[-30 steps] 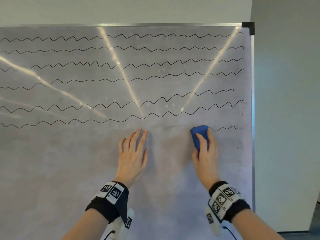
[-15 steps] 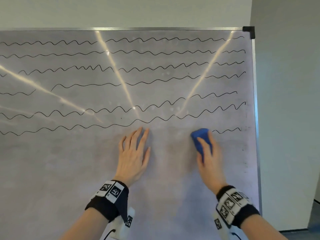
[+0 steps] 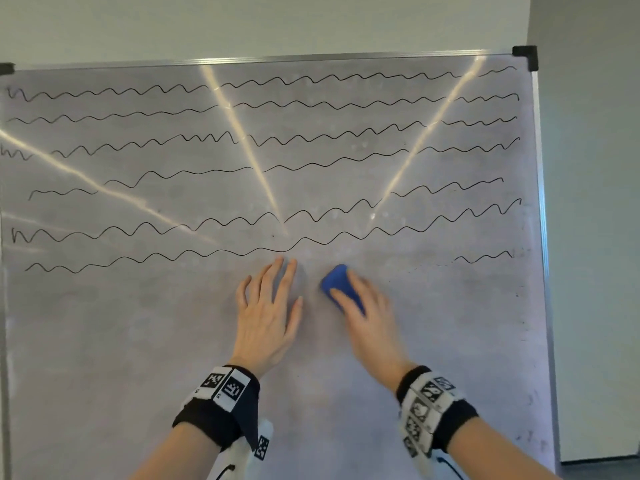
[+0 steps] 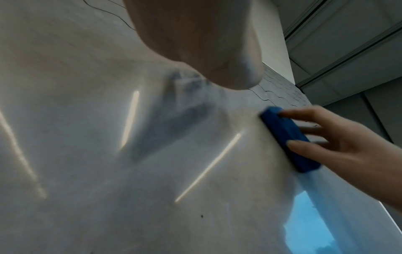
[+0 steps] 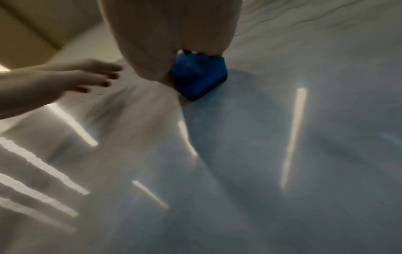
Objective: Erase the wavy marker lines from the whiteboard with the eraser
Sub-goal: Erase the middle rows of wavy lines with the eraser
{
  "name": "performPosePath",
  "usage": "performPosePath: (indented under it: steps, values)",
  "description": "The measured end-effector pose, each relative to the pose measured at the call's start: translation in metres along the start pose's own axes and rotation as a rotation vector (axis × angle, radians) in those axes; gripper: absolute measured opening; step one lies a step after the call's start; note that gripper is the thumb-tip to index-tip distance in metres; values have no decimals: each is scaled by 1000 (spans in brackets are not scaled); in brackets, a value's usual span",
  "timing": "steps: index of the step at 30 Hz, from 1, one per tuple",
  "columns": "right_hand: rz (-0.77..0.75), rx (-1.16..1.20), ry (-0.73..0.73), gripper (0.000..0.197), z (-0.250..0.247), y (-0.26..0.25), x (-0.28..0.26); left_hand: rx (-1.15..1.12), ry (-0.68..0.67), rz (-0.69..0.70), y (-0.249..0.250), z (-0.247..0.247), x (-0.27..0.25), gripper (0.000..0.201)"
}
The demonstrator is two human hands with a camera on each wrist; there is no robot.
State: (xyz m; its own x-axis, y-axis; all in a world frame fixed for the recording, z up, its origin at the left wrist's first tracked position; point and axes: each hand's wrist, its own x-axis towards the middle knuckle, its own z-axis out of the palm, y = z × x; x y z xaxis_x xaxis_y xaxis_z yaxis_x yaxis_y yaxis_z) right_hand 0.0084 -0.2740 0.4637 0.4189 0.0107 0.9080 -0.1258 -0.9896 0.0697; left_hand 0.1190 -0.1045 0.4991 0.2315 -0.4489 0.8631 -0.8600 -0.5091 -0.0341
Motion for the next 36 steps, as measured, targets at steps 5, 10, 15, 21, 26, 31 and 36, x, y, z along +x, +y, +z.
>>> performPosePath:
  steps: [5,10,15,21,26,31,36]
  values:
    - [430,-35,223,50,-31,54,-28,-13,25,12,3,1,-3,56]
    - [243,-45,163,65,-3,12,-1,-47,-15,27,27,10,4,56]
    - [99,-58,51,76,-17,43,-17,-64,-39,57,49,20,11,57]
    - [459,-49,255,52,-70,124,-34,-70,-38,34,63,31,8,56]
    - [245,-66,187,60,-32,71,-26,-86,-37,47,99,41,18,56]
    - [138,-90,72,74,-50,107,-45,-63,-40,61,119,49,27,56]
    - [495,-62,251,55,-92,172,-45,-49,-24,58,123,52,28,56]
